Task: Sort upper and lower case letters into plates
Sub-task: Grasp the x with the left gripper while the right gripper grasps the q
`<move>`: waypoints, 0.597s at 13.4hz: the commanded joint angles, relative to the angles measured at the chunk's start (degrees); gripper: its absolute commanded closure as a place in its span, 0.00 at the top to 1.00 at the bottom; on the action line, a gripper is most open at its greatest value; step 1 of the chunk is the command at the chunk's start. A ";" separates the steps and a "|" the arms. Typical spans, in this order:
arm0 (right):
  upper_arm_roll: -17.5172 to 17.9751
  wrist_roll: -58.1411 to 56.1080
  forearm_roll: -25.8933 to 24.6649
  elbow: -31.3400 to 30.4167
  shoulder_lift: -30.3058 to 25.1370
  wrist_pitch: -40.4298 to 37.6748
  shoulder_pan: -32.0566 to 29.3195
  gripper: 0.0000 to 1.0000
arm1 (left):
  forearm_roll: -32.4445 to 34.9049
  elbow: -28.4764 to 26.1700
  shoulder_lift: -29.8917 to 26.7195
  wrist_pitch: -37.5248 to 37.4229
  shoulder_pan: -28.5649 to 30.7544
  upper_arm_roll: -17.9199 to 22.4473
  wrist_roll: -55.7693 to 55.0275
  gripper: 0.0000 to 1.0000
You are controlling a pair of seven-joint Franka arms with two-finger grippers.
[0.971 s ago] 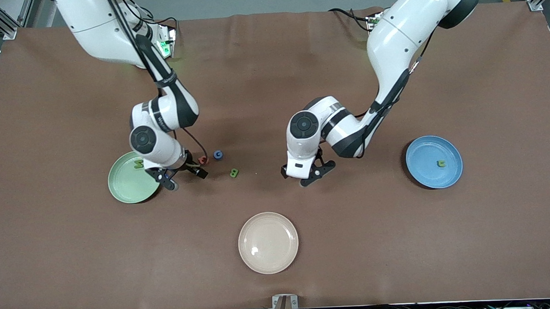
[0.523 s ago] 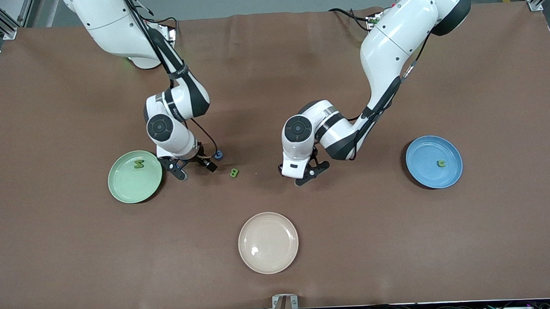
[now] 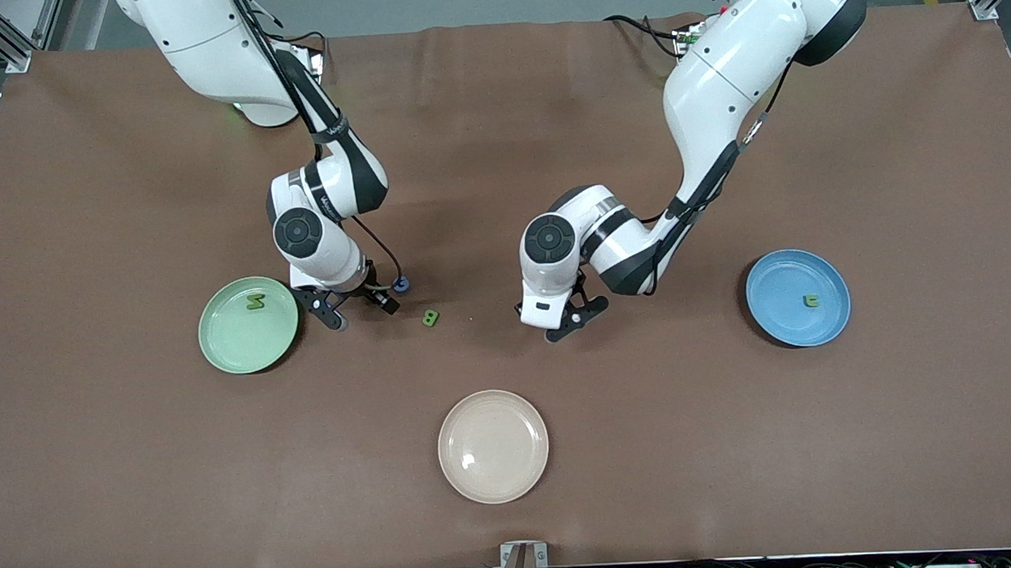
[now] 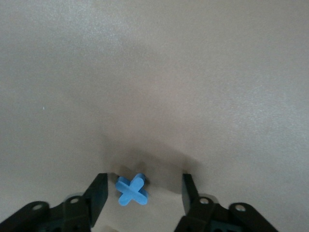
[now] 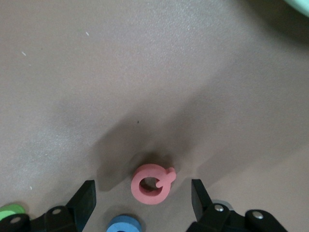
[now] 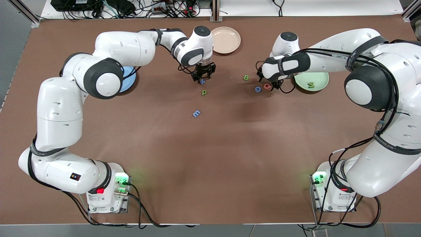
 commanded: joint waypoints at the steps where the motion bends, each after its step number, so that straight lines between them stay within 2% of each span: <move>1: -0.66 1.00 -3.32 -1.96 -2.01 0.18 0.20 0.83 | -0.52 -1.12 -0.66 -0.67 -0.05 0.07 -1.20 0.68; 2: -0.92 1.08 -4.21 -1.96 -2.01 0.18 0.20 0.82 | -0.52 -1.30 -0.75 -0.67 0.04 -0.01 -1.20 0.68; 7: -0.92 1.09 -4.39 -1.96 -1.84 0.09 0.46 0.78 | -0.96 -1.56 -1.10 -0.67 0.04 -0.10 -1.20 0.55; 8: -0.92 1.09 -4.48 -1.96 -1.84 0.09 0.46 0.72 | -0.96 -1.57 -1.10 -0.67 0.04 -0.19 -1.20 0.51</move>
